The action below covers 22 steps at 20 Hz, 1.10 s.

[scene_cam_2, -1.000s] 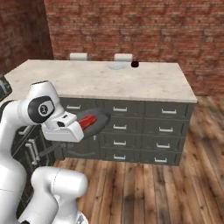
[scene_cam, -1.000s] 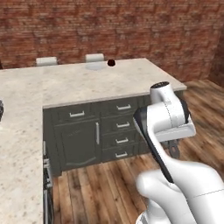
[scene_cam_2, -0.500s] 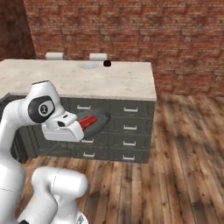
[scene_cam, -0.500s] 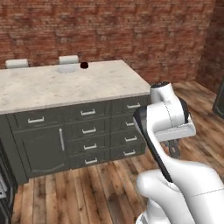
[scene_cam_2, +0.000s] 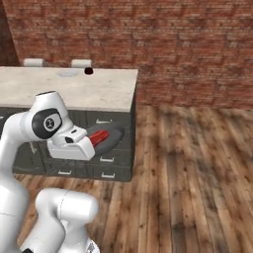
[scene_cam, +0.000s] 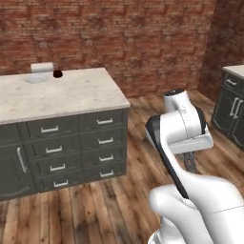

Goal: Pick up the pan with the steak in it and place it on the dining table. Then place the steak on the plate.

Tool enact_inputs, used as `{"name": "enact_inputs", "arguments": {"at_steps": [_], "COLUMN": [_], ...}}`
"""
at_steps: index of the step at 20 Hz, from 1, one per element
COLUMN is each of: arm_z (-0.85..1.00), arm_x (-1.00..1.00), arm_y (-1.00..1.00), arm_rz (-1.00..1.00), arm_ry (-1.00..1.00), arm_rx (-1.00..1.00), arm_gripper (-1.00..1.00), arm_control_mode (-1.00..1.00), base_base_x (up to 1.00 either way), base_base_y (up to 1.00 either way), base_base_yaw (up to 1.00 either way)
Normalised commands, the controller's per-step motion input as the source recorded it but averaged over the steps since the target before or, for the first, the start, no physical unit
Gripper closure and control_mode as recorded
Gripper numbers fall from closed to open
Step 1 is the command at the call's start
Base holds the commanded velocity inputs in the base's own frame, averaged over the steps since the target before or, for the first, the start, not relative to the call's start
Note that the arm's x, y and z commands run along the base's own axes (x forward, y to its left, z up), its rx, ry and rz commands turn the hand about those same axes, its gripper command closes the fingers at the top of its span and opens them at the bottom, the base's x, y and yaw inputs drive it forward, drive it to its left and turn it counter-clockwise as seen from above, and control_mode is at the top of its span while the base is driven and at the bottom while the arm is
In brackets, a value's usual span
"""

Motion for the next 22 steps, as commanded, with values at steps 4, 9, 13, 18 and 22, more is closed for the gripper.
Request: {"name": "enact_inputs", "arguments": {"at_steps": [4, 9, 13, 18, 22], "arm_z": [0.0, 0.0, 0.0, 0.0, 0.0], "arm_x": [0.0, 0.0, 0.0, 0.0, 0.0], "arm_y": [0.0, 0.0, 0.0, 0.0, 0.0], "arm_rz": [0.0, 0.0, 0.0, 0.0, 0.0], "arm_ry": [0.0, 0.0, 0.0, 0.0, 0.0], "arm_rx": [0.0, 0.0, 0.0, 0.0, 0.0], "arm_gripper": [1.0, 1.0, 1.0, 1.0, 1.0], "arm_control_mode": [1.0, 1.0, 1.0, 1.0, 1.0], "base_base_x": [0.11, 0.12, 0.29, 0.83, 1.0], "base_base_y": [-1.0, -1.0, -1.0, -0.89, -0.53], "base_base_yaw": [0.0, 0.0, 0.0, 0.0, 0.0]}}
